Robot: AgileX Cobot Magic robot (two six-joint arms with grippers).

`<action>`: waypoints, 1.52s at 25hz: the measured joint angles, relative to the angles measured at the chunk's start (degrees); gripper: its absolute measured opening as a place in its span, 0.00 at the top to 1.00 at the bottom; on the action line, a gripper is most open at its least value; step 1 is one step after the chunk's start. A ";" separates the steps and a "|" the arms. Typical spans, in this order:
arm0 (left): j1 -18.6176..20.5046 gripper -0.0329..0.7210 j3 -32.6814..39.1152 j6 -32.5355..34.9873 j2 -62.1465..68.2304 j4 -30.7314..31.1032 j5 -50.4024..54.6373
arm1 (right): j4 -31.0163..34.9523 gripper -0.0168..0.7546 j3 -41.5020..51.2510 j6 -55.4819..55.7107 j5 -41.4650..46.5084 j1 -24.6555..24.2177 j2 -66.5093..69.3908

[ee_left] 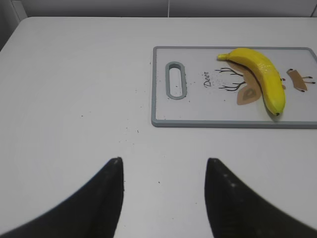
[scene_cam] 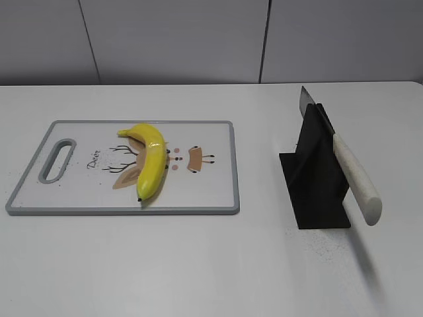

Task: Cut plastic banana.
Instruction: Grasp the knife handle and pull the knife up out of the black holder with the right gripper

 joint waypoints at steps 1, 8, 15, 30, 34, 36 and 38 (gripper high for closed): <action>0.00 0.29 0.00 0.00 0.00 0.00 0.00 | 0.05 0.23 -1.29 0.00 0.32 0.98 2.07; 0.00 0.29 0.00 0.00 0.00 0.00 0.00 | 0.24 0.23 -11.11 0.21 2.11 9.52 18.97; 0.00 0.29 0.00 0.00 0.00 0.00 0.00 | 0.34 0.23 -17.56 4.51 3.99 15.08 34.42; 0.00 0.29 0.00 0.00 0.00 0.00 0.00 | 4.97 0.32 -17.82 7.64 -0.58 16.06 52.09; 0.00 0.29 0.00 0.00 0.00 0.00 0.00 | 5.45 0.37 -17.82 7.72 -0.43 16.06 53.82; 0.00 0.29 0.00 0.00 0.00 0.00 0.00 | 5.89 0.37 -17.82 7.72 -0.38 16.06 53.98; 0.00 0.29 0.00 0.00 0.00 0.00 0.00 | 6.08 0.40 -17.86 7.72 -0.27 16.06 53.98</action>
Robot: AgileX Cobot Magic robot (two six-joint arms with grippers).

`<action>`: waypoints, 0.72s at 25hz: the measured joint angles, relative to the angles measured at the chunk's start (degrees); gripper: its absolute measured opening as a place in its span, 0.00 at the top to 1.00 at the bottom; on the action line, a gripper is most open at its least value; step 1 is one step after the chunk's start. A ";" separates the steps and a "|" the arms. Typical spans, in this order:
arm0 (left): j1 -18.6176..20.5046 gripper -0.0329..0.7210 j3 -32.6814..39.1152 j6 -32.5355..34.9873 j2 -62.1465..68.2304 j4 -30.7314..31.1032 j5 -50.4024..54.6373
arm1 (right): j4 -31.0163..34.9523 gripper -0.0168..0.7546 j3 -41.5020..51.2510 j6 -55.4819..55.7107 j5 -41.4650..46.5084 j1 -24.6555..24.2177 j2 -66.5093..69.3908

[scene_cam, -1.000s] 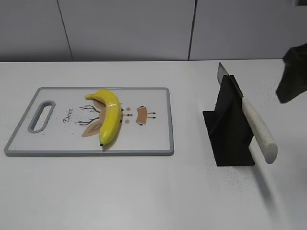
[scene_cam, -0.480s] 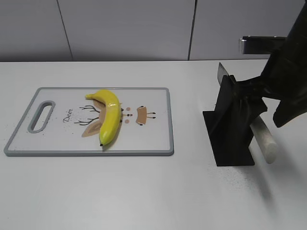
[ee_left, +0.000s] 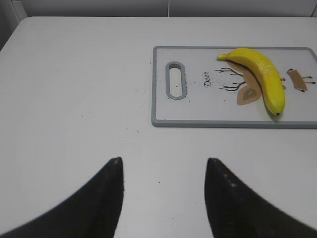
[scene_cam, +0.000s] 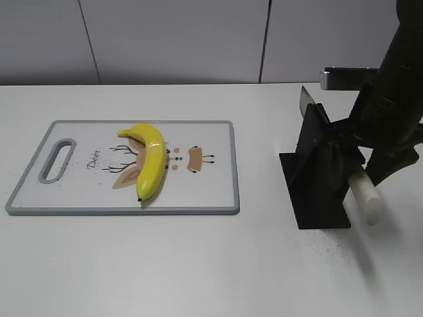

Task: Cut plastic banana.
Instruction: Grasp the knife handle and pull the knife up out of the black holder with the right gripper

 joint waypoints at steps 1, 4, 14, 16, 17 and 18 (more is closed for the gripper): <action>0.00 0.29 0.00 0.00 0.00 0.00 0.00 | 0.00 0.44 0.00 0.00 0.21 0.00 0.00; 0.00 0.30 0.00 0.00 0.00 0.00 0.00 | 0.57 0.62 0.00 0.00 0.77 0.02 0.00; 0.00 0.30 0.00 0.00 0.00 0.00 0.00 | 1.02 0.75 -0.14 1.54 1.05 0.10 0.00; 0.00 0.30 0.00 0.00 0.00 0.00 0.00 | 0.97 0.75 -0.14 1.74 1.05 0.15 -0.30; 0.00 0.30 0.00 0.00 0.00 0.00 0.00 | 0.85 0.75 -0.14 1.75 1.00 0.15 -0.39; 0.00 0.30 0.00 0.00 0.00 0.00 0.00 | 0.80 0.75 -0.14 1.93 0.94 0.15 -0.61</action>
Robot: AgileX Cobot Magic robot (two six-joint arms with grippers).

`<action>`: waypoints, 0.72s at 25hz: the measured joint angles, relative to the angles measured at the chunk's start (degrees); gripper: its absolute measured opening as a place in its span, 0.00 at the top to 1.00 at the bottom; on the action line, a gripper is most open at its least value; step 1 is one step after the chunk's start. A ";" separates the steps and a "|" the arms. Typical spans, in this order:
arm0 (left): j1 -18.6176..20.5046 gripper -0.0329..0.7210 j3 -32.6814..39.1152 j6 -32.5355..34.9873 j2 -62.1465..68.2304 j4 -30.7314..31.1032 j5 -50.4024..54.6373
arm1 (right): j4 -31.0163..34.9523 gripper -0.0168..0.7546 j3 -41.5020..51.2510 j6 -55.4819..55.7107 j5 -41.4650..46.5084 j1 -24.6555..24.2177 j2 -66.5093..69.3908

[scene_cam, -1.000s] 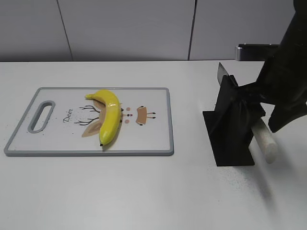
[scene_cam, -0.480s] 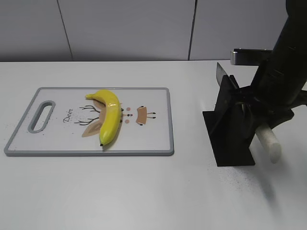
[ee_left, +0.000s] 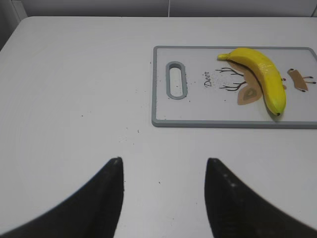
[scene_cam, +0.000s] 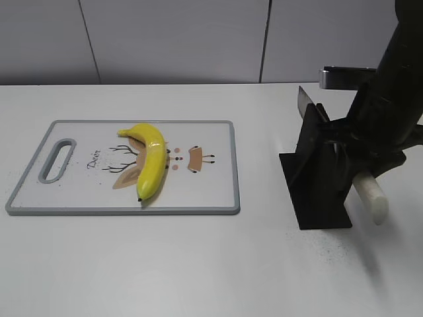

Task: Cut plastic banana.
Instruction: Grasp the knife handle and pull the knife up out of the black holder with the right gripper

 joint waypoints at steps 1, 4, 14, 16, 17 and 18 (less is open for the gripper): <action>0.00 0.30 0.00 0.00 0.00 0.00 0.00 | -0.15 0.75 0.12 0.15 -0.15 0.00 -0.21; 0.00 0.30 0.00 0.00 0.00 0.00 0.00 | -0.57 0.75 0.28 0.40 -0.55 0.22 -0.89; 0.00 0.30 0.00 0.00 0.00 0.00 0.00 | -1.63 0.76 -4.13 1.02 3.67 0.16 -7.07; 0.00 0.30 0.00 0.00 0.00 0.00 0.00 | -1.69 0.76 -4.70 1.02 4.31 0.16 -7.04; 0.00 0.30 0.00 0.00 0.00 0.00 0.00 | -1.82 0.76 -5.23 1.02 4.84 0.16 -7.04; 0.00 0.30 0.00 0.00 0.00 0.00 0.00 | -1.96 0.76 -5.89 1.02 5.34 0.16 -7.10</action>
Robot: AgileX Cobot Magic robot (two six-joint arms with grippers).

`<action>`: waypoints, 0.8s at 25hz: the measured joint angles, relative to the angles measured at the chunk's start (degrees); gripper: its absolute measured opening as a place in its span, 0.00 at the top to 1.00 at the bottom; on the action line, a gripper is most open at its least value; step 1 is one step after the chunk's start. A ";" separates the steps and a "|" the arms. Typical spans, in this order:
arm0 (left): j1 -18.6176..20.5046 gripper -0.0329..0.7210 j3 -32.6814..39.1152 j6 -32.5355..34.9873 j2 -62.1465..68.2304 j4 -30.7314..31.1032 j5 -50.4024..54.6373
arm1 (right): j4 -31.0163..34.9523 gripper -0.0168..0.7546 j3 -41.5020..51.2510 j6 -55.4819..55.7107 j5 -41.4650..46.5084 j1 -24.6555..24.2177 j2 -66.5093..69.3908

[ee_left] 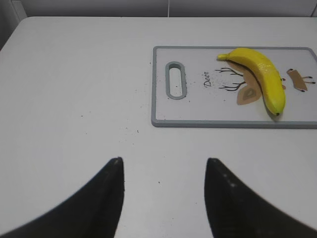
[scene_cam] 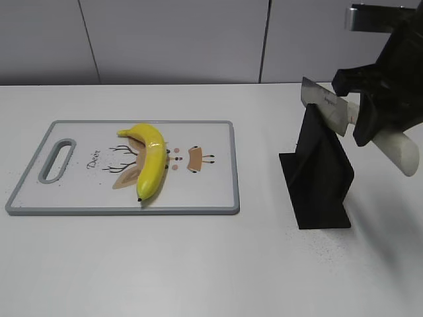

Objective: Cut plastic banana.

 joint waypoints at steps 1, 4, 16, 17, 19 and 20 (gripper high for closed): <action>0.00 0.30 0.00 0.00 0.00 0.00 0.00 | -0.25 0.76 -0.71 0.00 0.43 0.00 -0.05; 0.00 0.30 0.00 0.00 0.00 0.00 0.00 | -1.44 0.76 -3.67 0.00 1.47 0.00 -0.02; 0.00 0.30 0.00 0.00 0.00 -0.40 0.00 | -6.24 0.76 -11.72 -9.80 1.23 0.00 -0.09; 0.00 0.30 0.00 0.00 0.00 -0.46 0.00 | -6.24 0.77 -11.85 -11.61 0.48 0.00 -0.09; 0.00 0.30 0.00 0.00 0.00 -0.46 0.00 | -6.16 0.76 -11.91 -15.10 -1.64 0.00 -0.09; 0.00 0.30 0.00 0.00 0.00 -0.46 0.00 | -5.72 0.76 -11.91 -16.95 -2.76 0.00 -0.09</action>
